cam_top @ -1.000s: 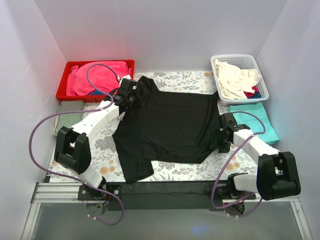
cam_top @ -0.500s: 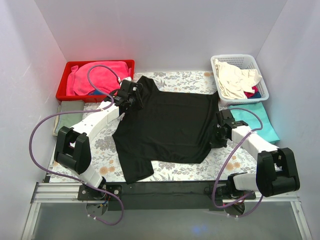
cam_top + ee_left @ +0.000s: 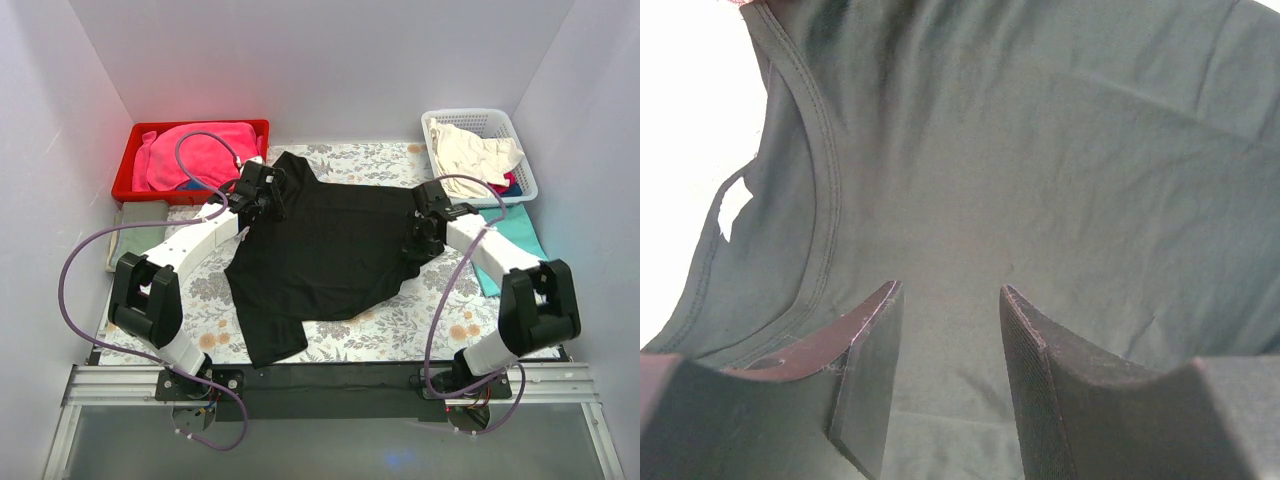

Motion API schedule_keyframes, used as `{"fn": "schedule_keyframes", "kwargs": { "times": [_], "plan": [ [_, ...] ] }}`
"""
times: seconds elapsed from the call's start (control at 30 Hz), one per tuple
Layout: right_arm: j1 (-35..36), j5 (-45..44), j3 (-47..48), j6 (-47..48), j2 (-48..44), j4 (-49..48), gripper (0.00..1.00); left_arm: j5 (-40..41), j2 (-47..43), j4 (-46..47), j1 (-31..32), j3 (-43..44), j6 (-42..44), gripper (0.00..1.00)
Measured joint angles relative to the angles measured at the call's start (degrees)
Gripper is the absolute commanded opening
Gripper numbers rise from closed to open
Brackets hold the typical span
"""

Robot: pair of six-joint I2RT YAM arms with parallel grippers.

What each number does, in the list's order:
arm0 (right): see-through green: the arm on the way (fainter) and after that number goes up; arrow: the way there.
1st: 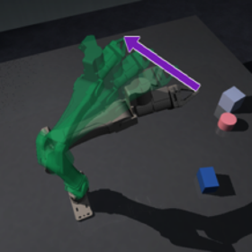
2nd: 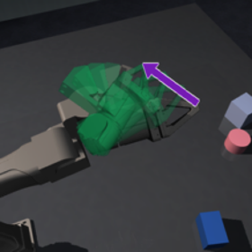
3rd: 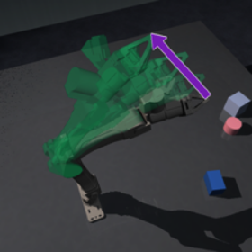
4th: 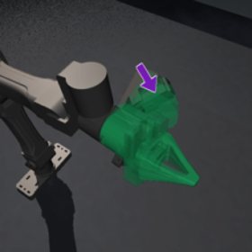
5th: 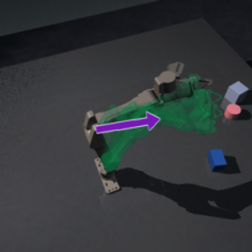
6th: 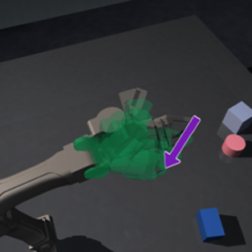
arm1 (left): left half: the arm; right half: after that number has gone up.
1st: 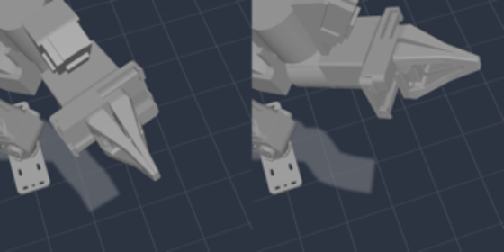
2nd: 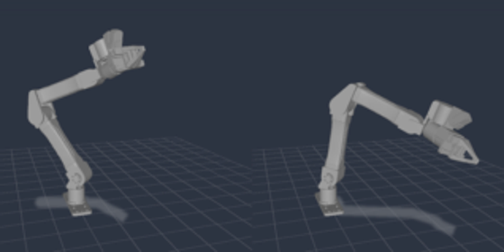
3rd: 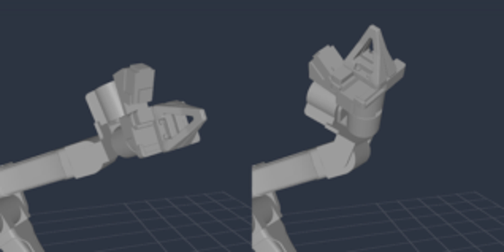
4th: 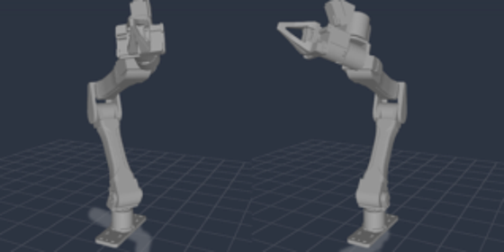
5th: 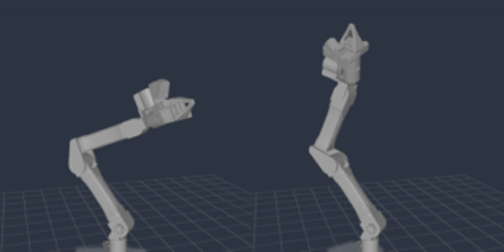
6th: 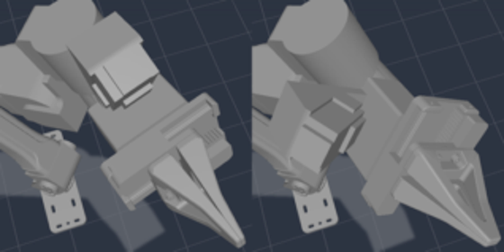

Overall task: Fold and stack the t-shirts
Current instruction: Flatten out the tshirt

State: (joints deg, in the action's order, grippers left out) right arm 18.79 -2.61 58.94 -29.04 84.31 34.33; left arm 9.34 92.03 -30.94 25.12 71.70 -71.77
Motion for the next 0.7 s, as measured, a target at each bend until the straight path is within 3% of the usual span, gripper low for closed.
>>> {"fn": "schedule_keyframes", "kwargs": {
  "times": [0.3, 0.37, 0.47, 0.7],
  "plan": [
    [0.50, -0.48, 8.13, 4.13, 15.78, -3.65, 0.02, 0.09, 0.00, -0.46, 0.00, 0.00, 0.02, 0.41],
    [0.70, -0.59, 10.08, 5.31, 17.59, -4.72, 0.27, 0.11, 0.00, -0.55, 0.00, 0.00, 0.04, 0.41],
    [0.81, -1.33, 11.17, 6.54, 18.10, -5.86, 0.46, 0.33, 0.00, -0.63, 0.00, 0.00, 0.07, 0.41],
    [0.92, -4.74, 8.94, 6.93, 10.32, -4.50, 0.50, 1.16, 0.00, -0.81, 0.00, -0.52, 0.00, 0.41]
  ]
}}
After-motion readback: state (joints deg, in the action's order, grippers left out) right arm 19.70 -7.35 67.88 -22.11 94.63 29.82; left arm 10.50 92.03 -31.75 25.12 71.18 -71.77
